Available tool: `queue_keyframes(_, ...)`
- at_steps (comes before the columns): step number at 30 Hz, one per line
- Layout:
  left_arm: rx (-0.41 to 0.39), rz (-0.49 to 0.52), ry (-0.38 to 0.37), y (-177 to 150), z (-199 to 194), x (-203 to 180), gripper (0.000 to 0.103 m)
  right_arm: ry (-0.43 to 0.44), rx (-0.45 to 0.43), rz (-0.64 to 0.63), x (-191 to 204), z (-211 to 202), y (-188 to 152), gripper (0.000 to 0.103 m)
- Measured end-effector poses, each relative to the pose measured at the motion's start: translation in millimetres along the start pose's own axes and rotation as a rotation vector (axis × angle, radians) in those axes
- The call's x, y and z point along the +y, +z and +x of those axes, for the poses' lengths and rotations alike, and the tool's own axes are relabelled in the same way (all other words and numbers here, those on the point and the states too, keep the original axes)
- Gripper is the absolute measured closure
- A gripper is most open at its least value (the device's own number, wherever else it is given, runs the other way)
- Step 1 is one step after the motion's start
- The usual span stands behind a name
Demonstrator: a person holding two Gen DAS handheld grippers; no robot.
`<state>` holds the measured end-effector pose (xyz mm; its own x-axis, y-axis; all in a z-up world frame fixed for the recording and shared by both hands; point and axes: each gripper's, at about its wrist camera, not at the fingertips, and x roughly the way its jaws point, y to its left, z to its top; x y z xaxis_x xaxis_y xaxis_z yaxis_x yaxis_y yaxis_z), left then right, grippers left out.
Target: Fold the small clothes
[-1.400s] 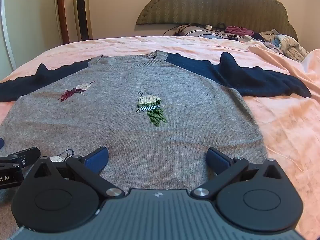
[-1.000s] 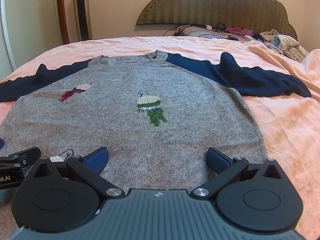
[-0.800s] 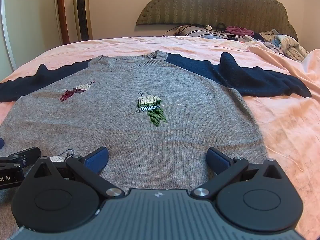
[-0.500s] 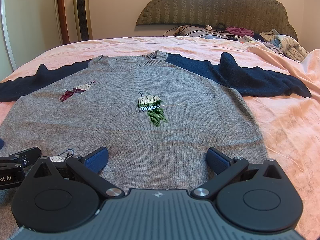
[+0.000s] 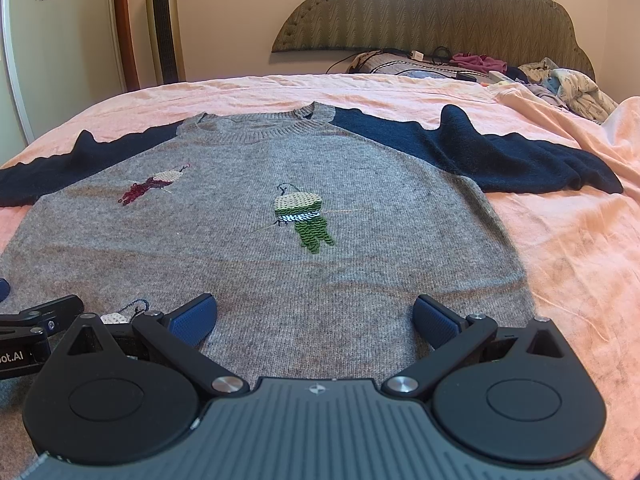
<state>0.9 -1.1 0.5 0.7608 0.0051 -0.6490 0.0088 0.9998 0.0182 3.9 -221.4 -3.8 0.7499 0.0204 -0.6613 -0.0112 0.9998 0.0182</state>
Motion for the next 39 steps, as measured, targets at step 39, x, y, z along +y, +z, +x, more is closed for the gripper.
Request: queue_keyframes(39,0.017,-0.006,0.008,3.6,3.2,-0.6,0.000,-0.009,0.003,-0.008,3.2,2.9,-1.1,0.000)
